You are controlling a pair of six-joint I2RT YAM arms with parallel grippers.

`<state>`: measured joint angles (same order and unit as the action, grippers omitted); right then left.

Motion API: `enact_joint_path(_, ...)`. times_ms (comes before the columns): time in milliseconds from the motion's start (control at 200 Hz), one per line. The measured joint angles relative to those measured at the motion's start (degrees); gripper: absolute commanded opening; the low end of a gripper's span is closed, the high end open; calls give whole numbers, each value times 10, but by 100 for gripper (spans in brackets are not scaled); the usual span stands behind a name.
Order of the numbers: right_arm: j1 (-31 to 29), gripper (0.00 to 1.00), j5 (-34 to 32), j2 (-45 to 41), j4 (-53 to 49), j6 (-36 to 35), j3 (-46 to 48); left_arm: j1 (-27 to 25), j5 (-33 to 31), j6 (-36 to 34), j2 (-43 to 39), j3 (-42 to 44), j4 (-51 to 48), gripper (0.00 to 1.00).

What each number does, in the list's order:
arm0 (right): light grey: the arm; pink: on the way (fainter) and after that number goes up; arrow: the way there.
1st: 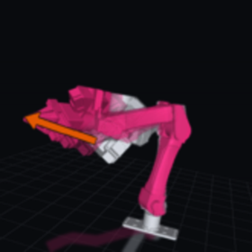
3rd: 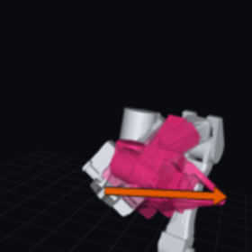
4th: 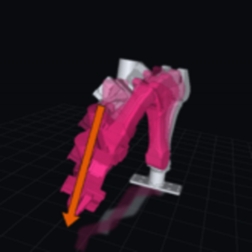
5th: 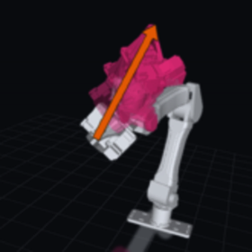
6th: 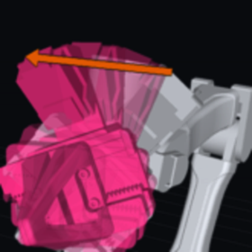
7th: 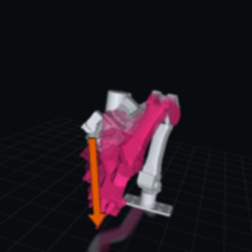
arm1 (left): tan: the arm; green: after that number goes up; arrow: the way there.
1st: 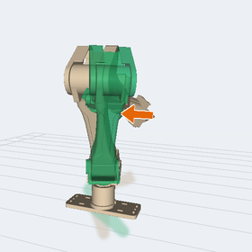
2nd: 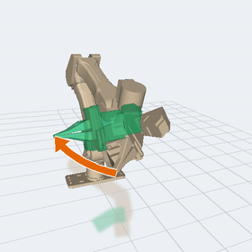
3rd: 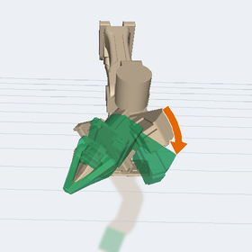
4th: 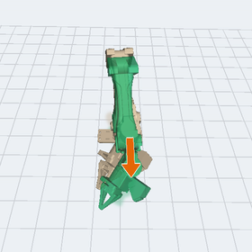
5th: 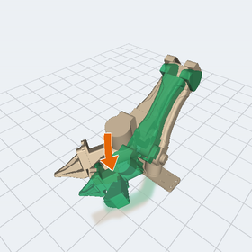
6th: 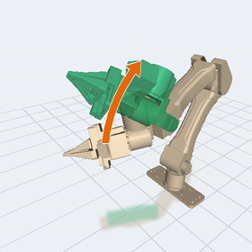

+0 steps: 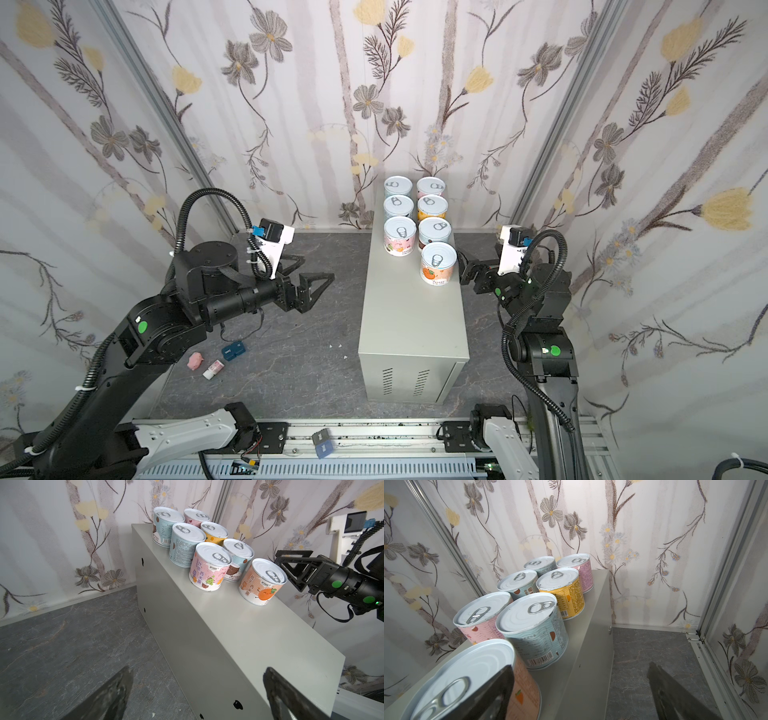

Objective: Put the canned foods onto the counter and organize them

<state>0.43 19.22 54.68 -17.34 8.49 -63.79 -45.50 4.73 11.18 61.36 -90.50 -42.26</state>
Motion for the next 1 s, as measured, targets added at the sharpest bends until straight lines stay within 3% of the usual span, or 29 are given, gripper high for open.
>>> enact_joint_path(999, -3, 100, -28, -12, -5, 0, 1, 0, 0, 0, -5, 8, 0, 100)
